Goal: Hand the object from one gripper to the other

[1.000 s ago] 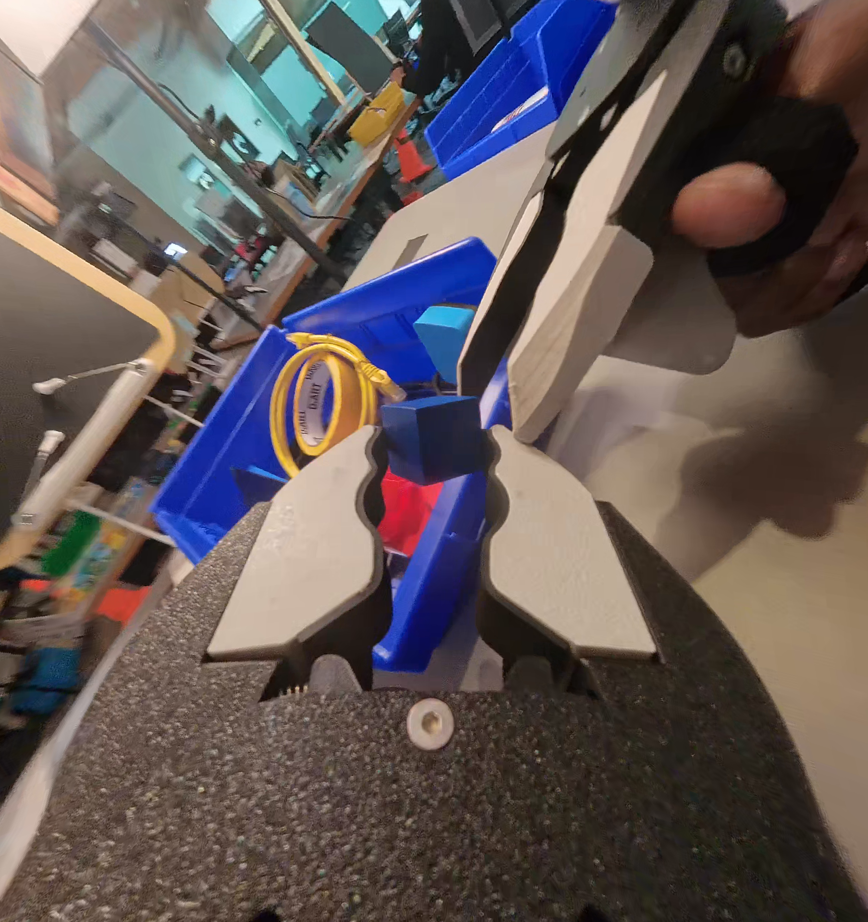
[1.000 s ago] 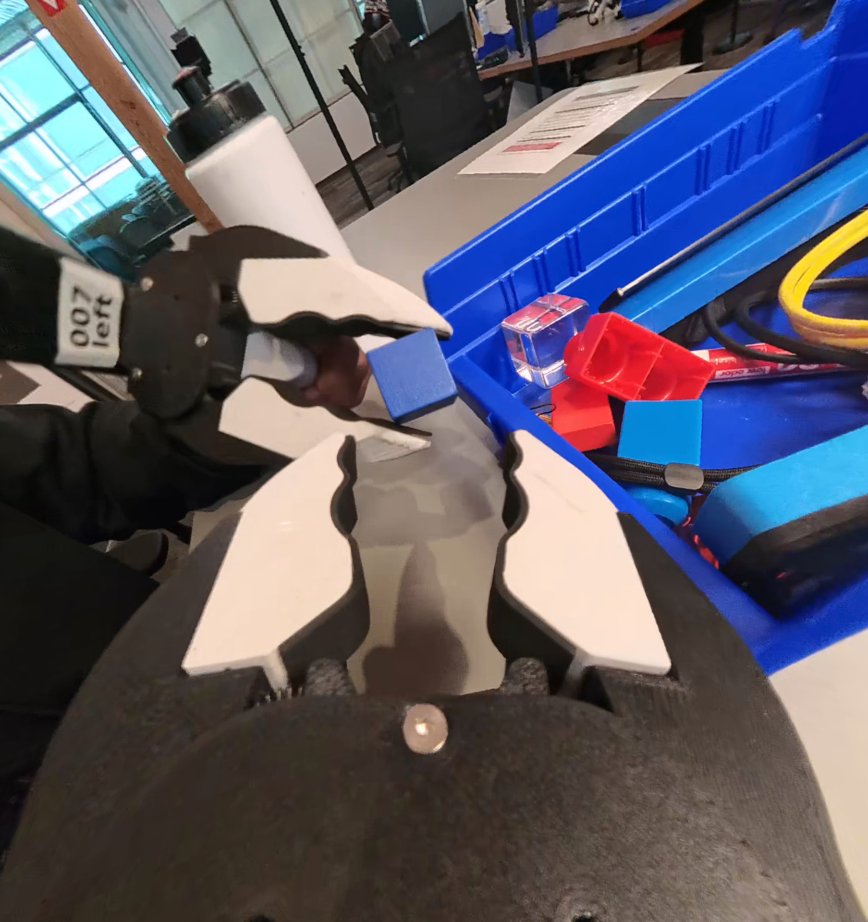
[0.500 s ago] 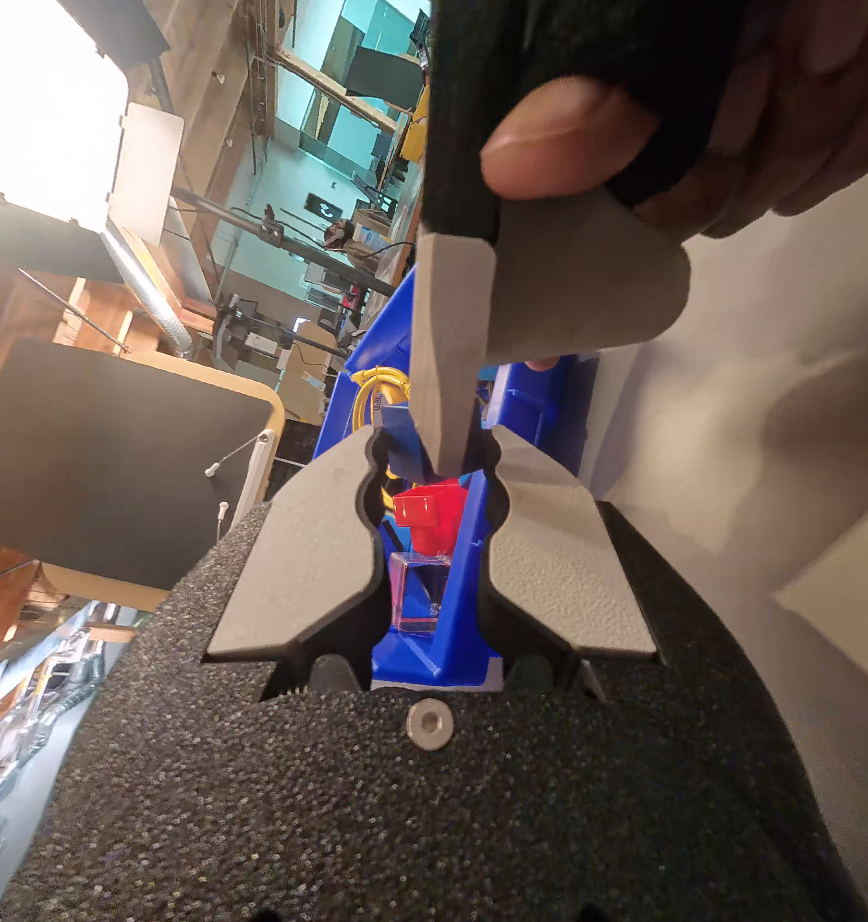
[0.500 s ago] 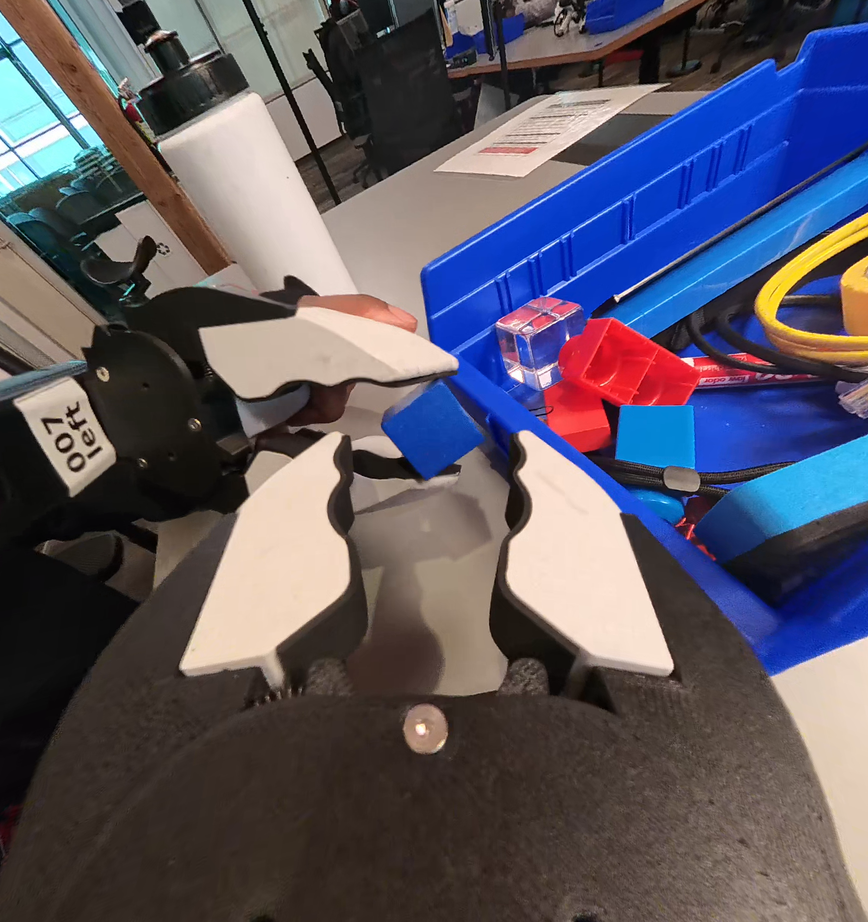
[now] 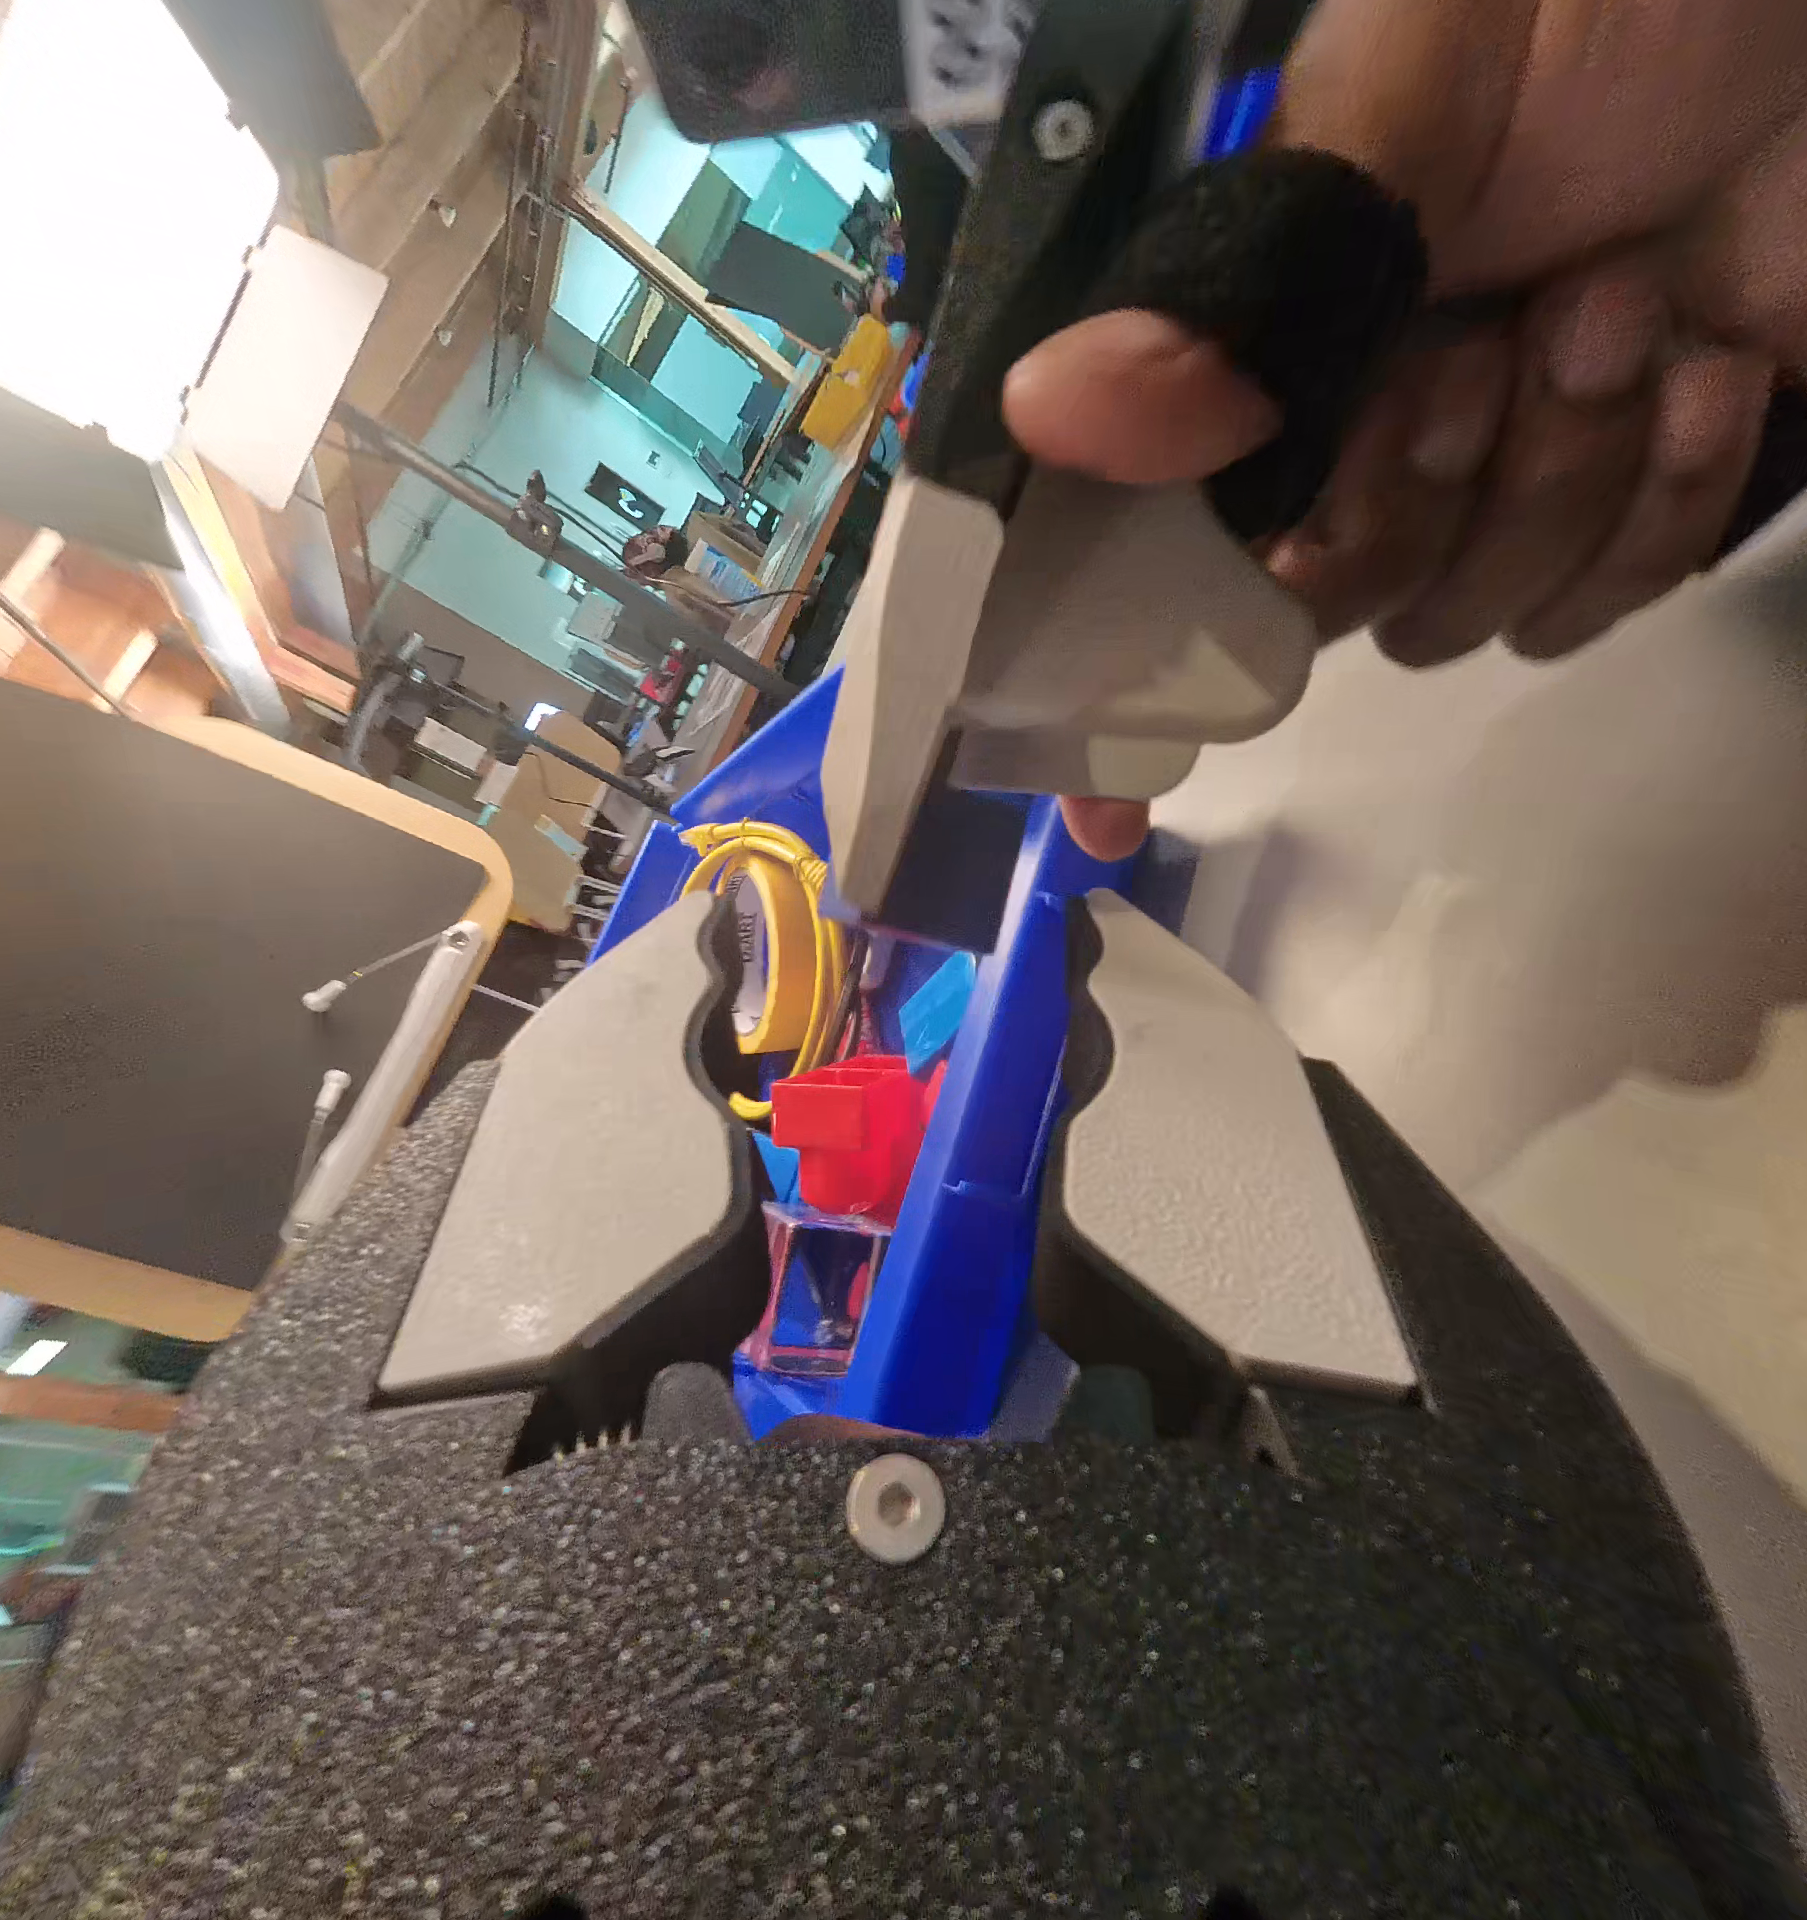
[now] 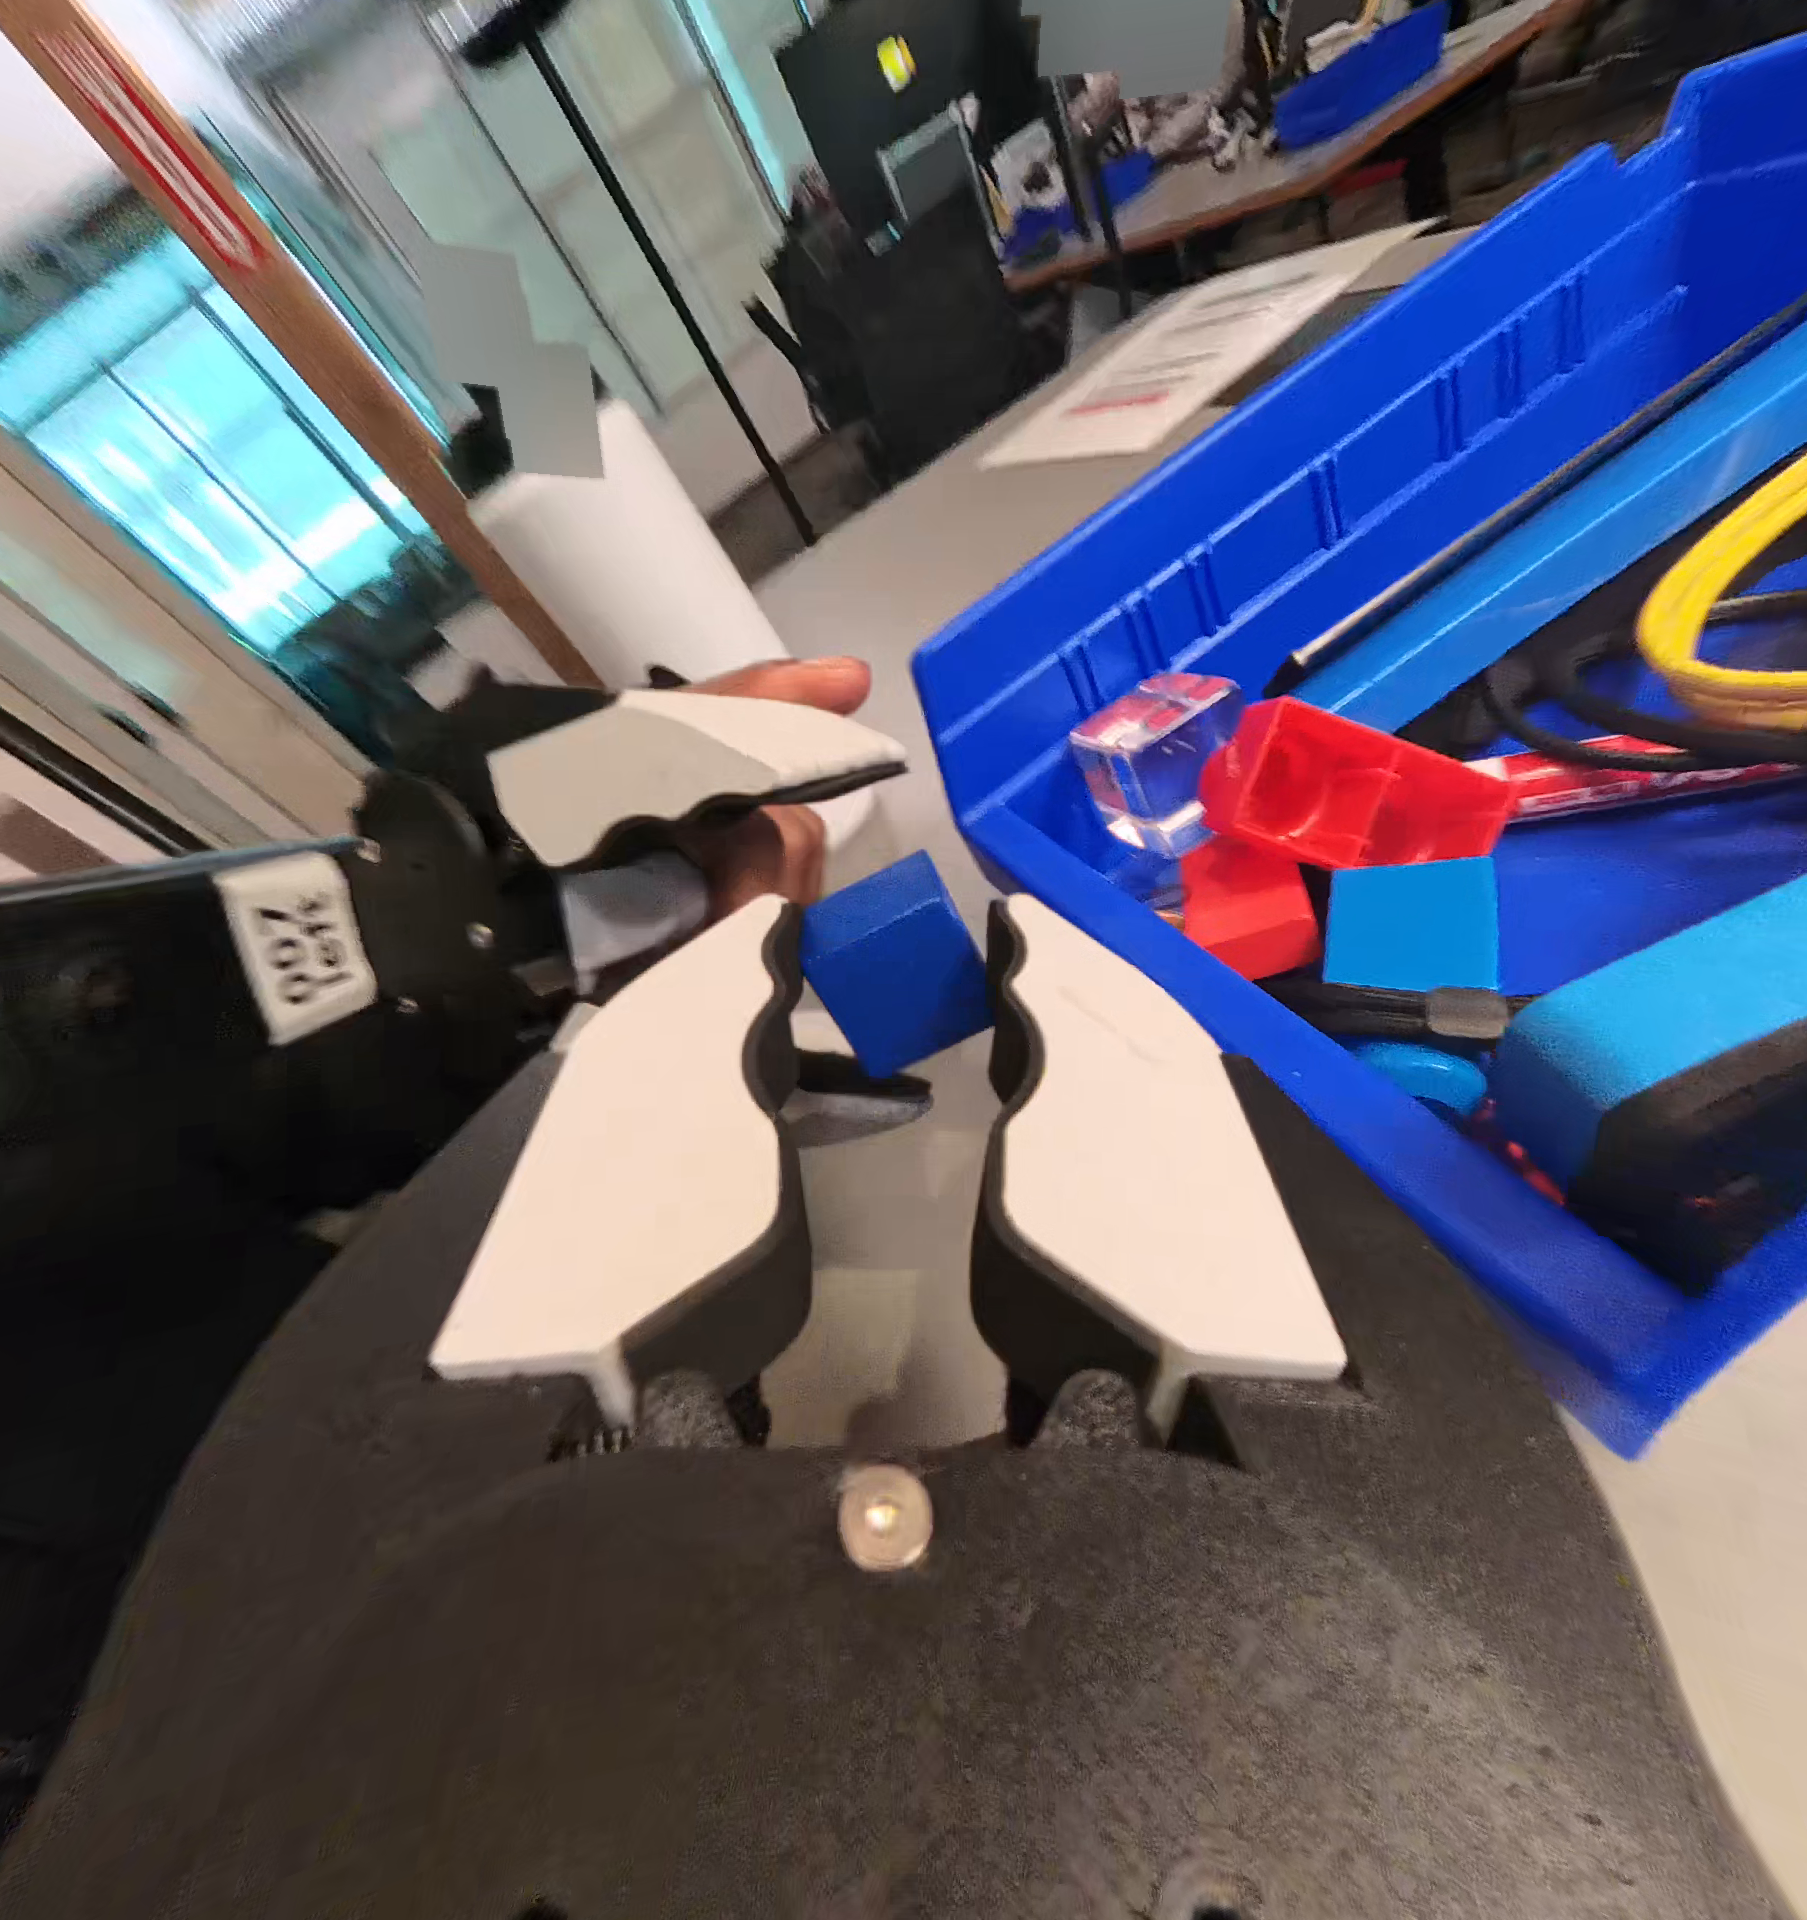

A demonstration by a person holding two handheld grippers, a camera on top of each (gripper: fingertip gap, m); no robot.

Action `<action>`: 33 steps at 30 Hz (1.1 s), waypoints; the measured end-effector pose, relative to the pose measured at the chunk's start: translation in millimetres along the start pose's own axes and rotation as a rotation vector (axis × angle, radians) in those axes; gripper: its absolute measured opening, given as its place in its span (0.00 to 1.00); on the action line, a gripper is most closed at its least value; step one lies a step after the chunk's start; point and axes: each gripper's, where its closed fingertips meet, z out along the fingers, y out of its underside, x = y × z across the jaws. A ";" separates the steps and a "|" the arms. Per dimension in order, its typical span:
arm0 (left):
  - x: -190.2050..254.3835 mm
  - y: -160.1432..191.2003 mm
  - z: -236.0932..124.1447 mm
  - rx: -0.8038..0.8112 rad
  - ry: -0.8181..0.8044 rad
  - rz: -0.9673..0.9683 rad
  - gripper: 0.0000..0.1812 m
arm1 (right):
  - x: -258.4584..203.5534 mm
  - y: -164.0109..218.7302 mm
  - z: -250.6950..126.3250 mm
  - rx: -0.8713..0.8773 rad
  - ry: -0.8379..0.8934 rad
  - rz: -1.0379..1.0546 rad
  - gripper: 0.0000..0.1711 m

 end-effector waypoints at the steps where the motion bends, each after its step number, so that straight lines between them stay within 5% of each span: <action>1: -3.8 -2.5 -1.3 0.024 0.009 -0.069 0.37 | -2.2 -7.5 -3.1 0.049 -0.053 0.069 0.20; 4: -12.4 -14.3 -6.5 0.135 0.096 -0.373 0.41 | -8.9 -32.8 -17.0 0.212 -0.209 0.215 0.20; 12: -35.2 -35.5 -17.8 0.450 0.438 -1.374 0.32 | -20.6 -58.6 -37.3 0.494 -0.429 0.291 0.20; 15: -40.9 -43.7 -23.8 0.582 0.531 -1.537 0.34 | -22.4 -59.9 -35.7 0.542 -0.461 0.330 0.20; 22: -56.8 -41.2 -32.0 0.678 0.177 -1.199 0.35 | -25.5 -65.8 -32.8 0.631 -0.526 0.462 0.20; 28: -40.4 -36.2 -17.9 0.444 -0.173 -0.502 0.34 | -14.4 -61.2 -22.3 0.640 -0.494 0.572 0.20; 33: -29.5 -38.2 -11.9 0.344 -0.272 -0.244 0.29 | -16.4 -53.5 -15.0 0.606 -0.498 0.609 0.20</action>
